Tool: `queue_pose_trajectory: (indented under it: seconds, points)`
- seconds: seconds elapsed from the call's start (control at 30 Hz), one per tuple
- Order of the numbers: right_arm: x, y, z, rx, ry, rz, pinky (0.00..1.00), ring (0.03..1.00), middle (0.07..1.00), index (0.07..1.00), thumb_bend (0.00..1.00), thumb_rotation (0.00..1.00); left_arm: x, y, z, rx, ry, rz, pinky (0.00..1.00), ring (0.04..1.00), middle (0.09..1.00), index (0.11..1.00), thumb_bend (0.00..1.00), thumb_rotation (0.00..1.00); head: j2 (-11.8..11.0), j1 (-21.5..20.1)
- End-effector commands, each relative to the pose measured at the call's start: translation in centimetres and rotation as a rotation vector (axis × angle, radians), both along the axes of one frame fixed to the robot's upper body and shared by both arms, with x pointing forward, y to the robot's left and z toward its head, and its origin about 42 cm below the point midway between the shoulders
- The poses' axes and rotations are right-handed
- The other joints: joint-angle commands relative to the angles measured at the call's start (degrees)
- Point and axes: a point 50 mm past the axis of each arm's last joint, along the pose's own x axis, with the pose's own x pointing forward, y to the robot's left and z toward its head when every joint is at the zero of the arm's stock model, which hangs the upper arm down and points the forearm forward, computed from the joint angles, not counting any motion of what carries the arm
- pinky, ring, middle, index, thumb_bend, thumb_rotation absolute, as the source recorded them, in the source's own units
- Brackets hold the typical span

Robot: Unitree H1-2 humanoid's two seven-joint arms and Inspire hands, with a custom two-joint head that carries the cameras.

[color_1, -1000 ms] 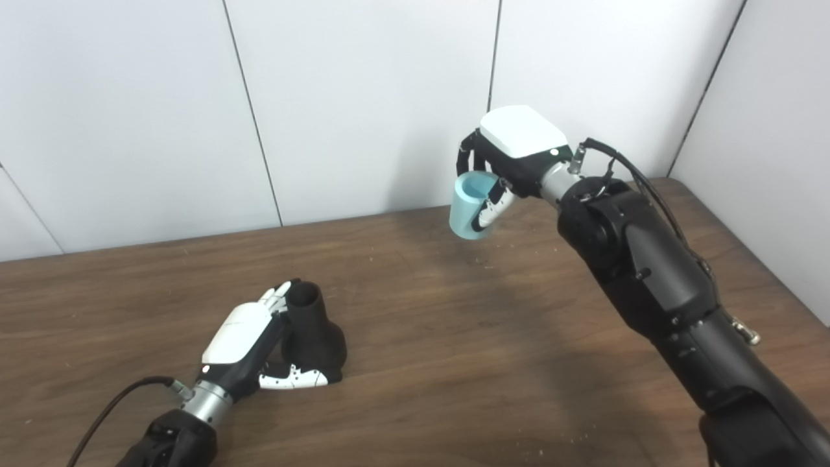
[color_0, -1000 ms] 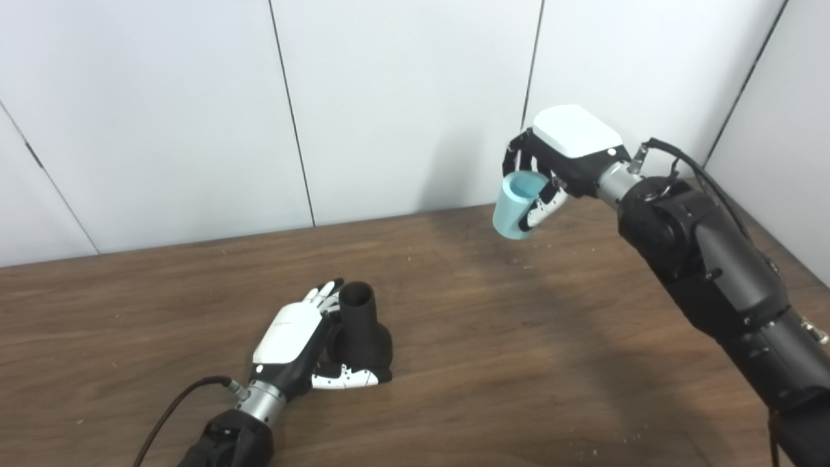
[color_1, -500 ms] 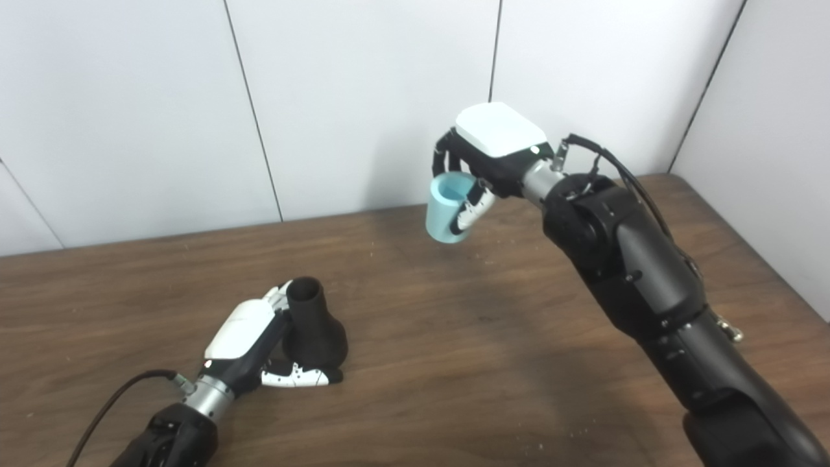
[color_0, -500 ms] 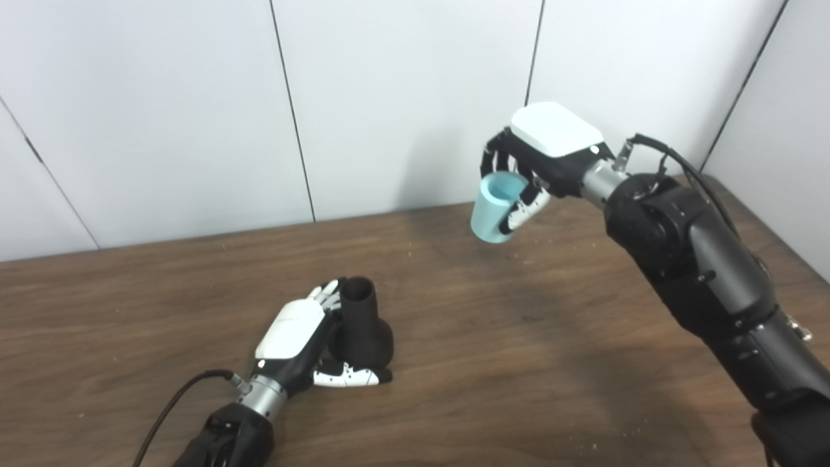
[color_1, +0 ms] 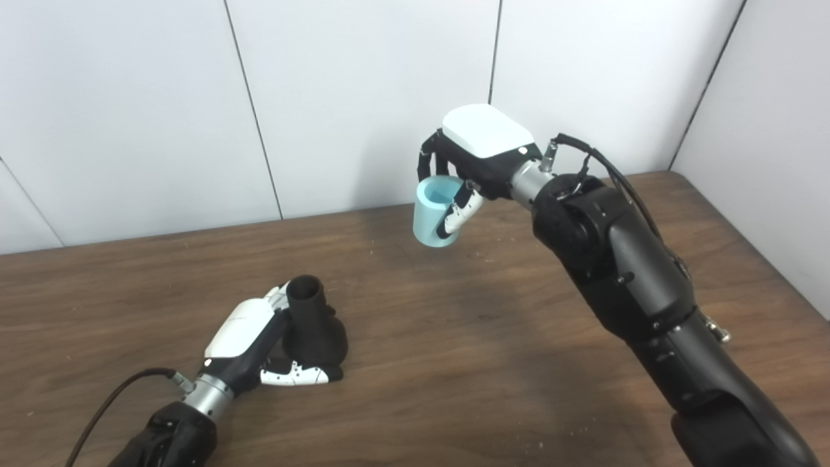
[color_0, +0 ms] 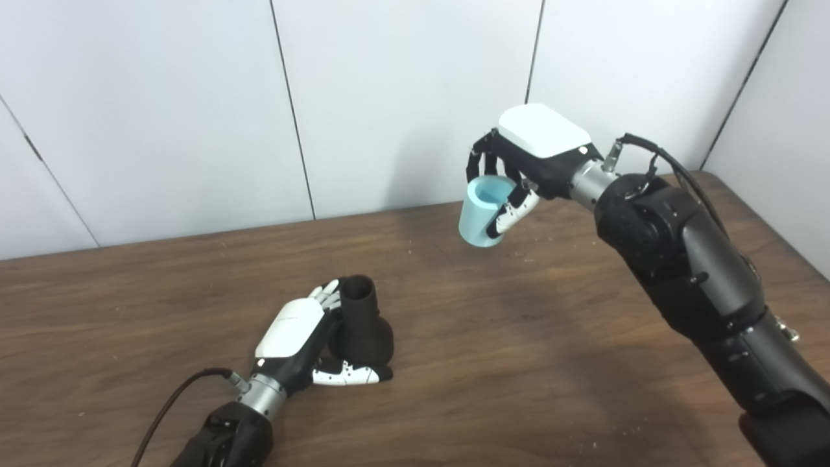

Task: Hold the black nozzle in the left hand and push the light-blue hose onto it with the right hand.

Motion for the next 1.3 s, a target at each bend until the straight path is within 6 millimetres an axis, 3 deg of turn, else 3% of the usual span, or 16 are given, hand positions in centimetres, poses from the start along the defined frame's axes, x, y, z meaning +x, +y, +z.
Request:
queue_pose_trajectory:
  seconds: [0.0,0.3,0.43,0.87,1.1,1.2,1.27]
  points:
    - [0.0,0.1,3.6,0.014,-0.126,0.023,0.19,0.278,0.456,0.489,0.53,0.00,-5.4,1.6,-6.8,0.011,0.173,0.036,1.00,1.000,0.915,0.681,0.78,0.69,0.07,-0.02]
    - [0.0,0.4,3.3,0.009,-0.113,0.031,0.19,0.276,0.473,0.484,0.53,0.00,-5.1,1.4,-6.7,-0.019,0.134,0.024,1.00,0.996,0.910,0.699,0.87,0.69,-0.07,0.43]
    - [0.0,0.4,3.1,0.000,-0.114,0.036,0.20,0.288,0.411,0.518,0.52,0.00,-5.0,1.6,-6.7,-0.029,0.127,0.024,1.00,0.994,0.906,0.699,0.87,0.69,-0.07,0.43]
    - [-0.2,0.6,2.9,-0.012,-0.100,0.034,0.23,0.312,0.407,0.522,0.52,0.00,-4.9,1.3,-6.8,-0.035,0.129,0.026,1.00,0.990,0.903,0.676,0.84,0.69,-0.20,1.16]
    - [-1.4,2.0,3.1,-0.008,-0.098,0.068,0.22,0.294,0.400,0.517,0.52,0.00,-4.8,1.1,-6.9,-0.023,0.112,0.049,1.00,0.977,0.875,0.580,0.58,0.61,-0.11,1.44]
    - [-1.7,2.7,3.2,-0.008,-0.102,0.091,0.21,0.282,0.397,0.515,0.52,0.00,-5.0,1.0,-6.9,-0.005,0.106,0.060,1.00,0.974,0.871,0.567,0.54,0.59,-0.04,1.43]
    - [-1.9,2.9,3.2,-0.005,-0.104,0.106,0.18,0.262,0.456,0.489,0.53,0.00,-5.0,1.0,-6.9,0.005,0.101,0.064,1.00,0.973,0.870,0.562,0.53,0.58,0.01,1.39]
